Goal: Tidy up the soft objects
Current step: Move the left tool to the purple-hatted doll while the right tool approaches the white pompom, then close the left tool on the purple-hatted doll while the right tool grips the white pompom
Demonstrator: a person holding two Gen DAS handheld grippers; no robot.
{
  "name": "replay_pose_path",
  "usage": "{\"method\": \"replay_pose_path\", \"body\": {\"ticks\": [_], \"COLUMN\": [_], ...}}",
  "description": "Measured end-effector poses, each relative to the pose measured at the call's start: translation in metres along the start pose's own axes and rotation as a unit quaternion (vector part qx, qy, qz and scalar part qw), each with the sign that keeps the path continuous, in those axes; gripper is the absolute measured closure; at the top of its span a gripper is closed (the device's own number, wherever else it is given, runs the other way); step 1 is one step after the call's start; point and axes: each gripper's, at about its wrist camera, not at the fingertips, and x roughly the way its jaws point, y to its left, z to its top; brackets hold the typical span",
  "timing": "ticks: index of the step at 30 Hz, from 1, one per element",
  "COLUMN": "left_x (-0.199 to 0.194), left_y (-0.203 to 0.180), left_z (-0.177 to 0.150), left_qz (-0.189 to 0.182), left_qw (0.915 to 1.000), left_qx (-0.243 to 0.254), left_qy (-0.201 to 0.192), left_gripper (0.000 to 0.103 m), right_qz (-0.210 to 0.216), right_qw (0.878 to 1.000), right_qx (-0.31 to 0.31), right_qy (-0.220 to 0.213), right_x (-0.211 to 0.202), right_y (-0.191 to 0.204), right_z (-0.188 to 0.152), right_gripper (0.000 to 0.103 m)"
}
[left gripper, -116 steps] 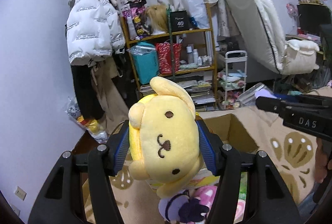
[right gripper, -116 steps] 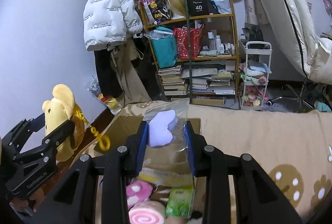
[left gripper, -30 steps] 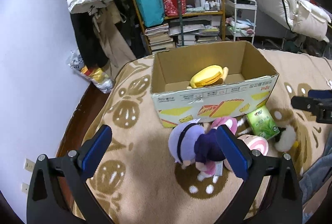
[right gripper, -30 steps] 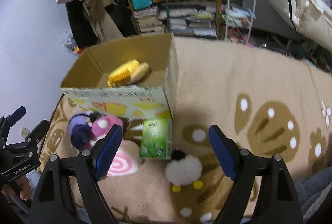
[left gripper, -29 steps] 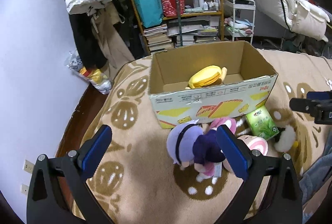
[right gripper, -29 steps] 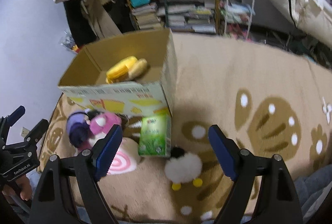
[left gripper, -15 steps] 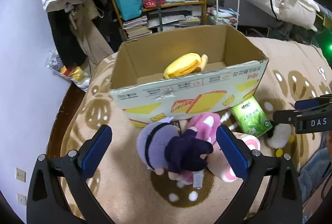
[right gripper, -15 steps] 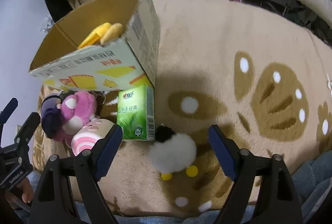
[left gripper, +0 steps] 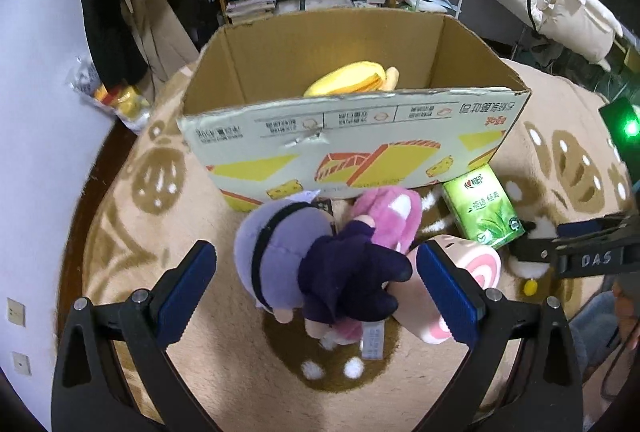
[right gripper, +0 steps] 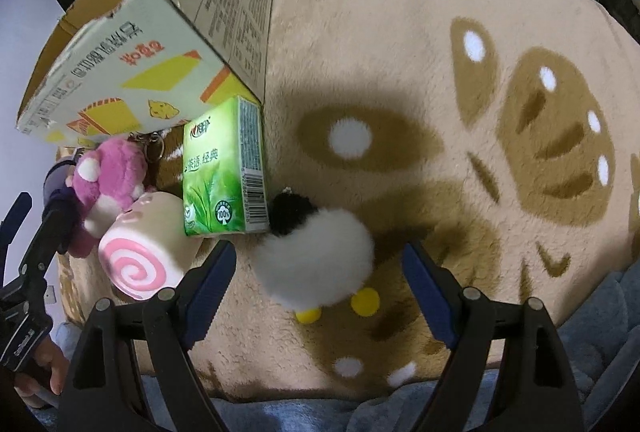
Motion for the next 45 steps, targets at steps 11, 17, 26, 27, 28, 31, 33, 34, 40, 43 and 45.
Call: {"method": "replay_pose_path", "body": {"ticks": [11, 17, 26, 27, 28, 31, 33, 34, 40, 43, 45], "left_x": [0.004, 0.004, -0.001, -0.002, -0.002, -0.004, -0.004, -0.003, -0.004, -0.005, -0.006], "left_y": [0.007, 0.018, 0.023, 0.024, 0.024, 0.025, 0.026, 0.026, 0.028, 0.028, 0.029], "left_z": [-0.005, -0.007, -0.012, -0.012, -0.012, -0.012, -0.013, -0.012, -0.015, -0.015, -0.015], "left_qz": [-0.020, -0.017, -0.018, -0.019, -0.019, -0.019, -0.021, -0.025, -0.030, -0.030, -0.029], "left_qw": [0.9995, 0.9981, 0.9973, 0.9972, 0.9971, 0.9969, 0.9966, 0.9961, 0.9952, 0.9951, 0.9952], "left_qx": [-0.020, -0.053, -0.066, -0.069, -0.070, -0.073, -0.076, -0.079, -0.088, -0.090, -0.090], "left_qy": [0.014, 0.025, 0.025, 0.024, 0.024, 0.022, 0.024, 0.028, 0.030, 0.027, 0.025], "left_gripper": [0.023, 0.024, 0.024, 0.024, 0.024, 0.024, 0.024, 0.024, 0.027, 0.027, 0.031], "right_qz": [-0.013, -0.022, -0.016, -0.016, -0.017, -0.021, -0.018, -0.017, -0.014, -0.016, -0.014], "right_qw": [0.999, 0.998, 0.999, 0.999, 0.999, 0.999, 0.999, 0.999, 0.999, 0.999, 0.999], "right_qx": [-0.034, -0.035, -0.028, -0.028, -0.028, -0.030, -0.030, -0.030, -0.031, -0.039, -0.039], "right_qy": [0.032, 0.040, 0.035, 0.034, 0.034, 0.032, 0.032, 0.031, 0.032, 0.028, 0.023], "right_x": [0.027, 0.034, 0.030, 0.030, 0.030, 0.030, 0.030, 0.030, 0.026, 0.025, 0.021], "right_y": [0.019, 0.026, 0.008, 0.007, 0.007, 0.008, 0.008, 0.008, 0.010, 0.013, 0.015], "right_z": [-0.004, -0.012, 0.005, 0.005, 0.006, 0.006, 0.006, 0.006, 0.006, 0.006, 0.005], "right_gripper": [0.027, 0.041, 0.053, 0.055, 0.057, 0.067, 0.072, 0.073, 0.075, 0.075, 0.078]}}
